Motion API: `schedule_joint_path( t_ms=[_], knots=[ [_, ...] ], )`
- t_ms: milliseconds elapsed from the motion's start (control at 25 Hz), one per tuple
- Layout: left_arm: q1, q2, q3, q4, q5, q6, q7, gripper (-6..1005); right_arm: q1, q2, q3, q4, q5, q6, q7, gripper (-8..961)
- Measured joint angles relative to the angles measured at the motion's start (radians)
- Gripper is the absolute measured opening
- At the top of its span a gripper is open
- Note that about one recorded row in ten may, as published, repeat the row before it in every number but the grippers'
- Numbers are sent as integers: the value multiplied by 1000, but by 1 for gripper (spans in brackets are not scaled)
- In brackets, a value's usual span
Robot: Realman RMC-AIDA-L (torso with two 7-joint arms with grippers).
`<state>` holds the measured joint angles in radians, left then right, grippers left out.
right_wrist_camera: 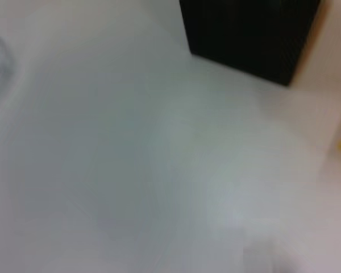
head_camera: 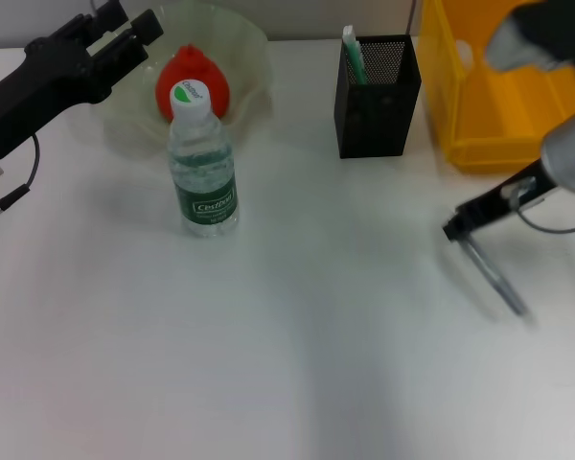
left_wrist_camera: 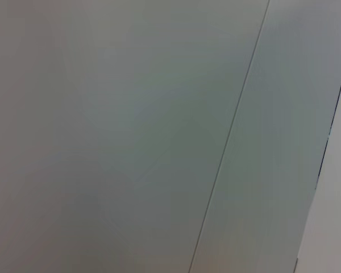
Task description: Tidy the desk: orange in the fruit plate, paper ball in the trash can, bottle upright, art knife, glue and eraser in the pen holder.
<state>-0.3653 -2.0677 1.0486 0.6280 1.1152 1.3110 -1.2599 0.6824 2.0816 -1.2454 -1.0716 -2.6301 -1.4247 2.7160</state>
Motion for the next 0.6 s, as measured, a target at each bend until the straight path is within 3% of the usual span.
schedule_joint_path(
  t_ms=[160, 240, 320, 480, 600],
  knots=[
    [0, 0, -7, 1, 0, 1, -1, 610, -64, -7, 273, -17, 282, -32, -194, 149],
    [0, 0, -9, 1, -1, 0, 0, 610, -93, -17, 418, 53, 493, -41, -350, 149],
    [-3, 0, -10, -1, -1, -1, 1, 610, -110, -29, 501, 161, 690, -37, -504, 148],
    [-13, 0, -14, -4, -1, -7, 1, 610, -122, -40, 592, 415, 1080, -17, -883, 148],
    [-18, 0, -15, -5, 0, -10, 1, 610, -114, -21, 600, 514, 1240, 15, -1135, 148]
  ],
)
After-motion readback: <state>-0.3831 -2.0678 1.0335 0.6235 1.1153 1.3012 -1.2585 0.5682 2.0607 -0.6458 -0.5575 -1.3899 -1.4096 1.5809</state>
